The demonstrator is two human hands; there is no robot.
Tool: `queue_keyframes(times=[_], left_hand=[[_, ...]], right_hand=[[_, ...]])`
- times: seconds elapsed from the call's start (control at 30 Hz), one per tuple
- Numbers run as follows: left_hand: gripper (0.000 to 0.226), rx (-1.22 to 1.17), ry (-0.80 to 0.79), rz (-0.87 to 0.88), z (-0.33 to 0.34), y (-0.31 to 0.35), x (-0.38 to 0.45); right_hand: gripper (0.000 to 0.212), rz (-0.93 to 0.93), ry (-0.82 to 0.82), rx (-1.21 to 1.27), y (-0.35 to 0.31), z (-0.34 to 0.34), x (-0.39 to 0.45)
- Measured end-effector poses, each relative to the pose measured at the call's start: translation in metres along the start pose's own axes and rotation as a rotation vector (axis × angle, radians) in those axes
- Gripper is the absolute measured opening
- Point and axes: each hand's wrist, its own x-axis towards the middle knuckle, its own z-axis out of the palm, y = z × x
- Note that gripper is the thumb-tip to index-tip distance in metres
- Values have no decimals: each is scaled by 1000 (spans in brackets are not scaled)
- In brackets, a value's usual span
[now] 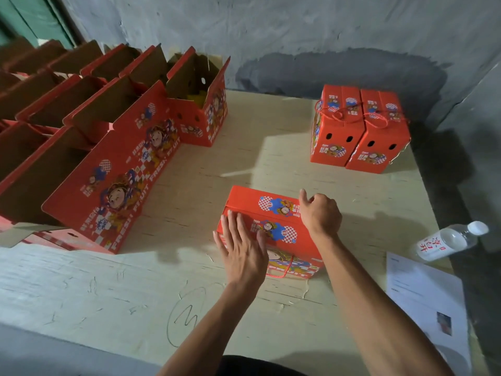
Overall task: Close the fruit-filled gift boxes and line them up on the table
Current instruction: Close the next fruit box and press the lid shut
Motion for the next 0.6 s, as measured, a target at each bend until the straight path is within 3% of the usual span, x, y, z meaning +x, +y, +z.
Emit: queue_keyframes(times=[0.13, 0.37, 0.5, 0.6], left_hand=[[66, 7, -48, 14, 3, 1, 9], [65, -62, -128, 257, -3, -19, 83], [76, -331, -267, -43, 4, -11, 114], [64, -660, -333, -147, 5, 5, 119]], right_hand=[[65, 64, -10, 15, 0, -2, -5], [54, 194, -12, 51, 2, -13, -38], [57, 163, -93, -34, -1, -19, -56], [60, 144, -119, -82, -3, -20, -61]])
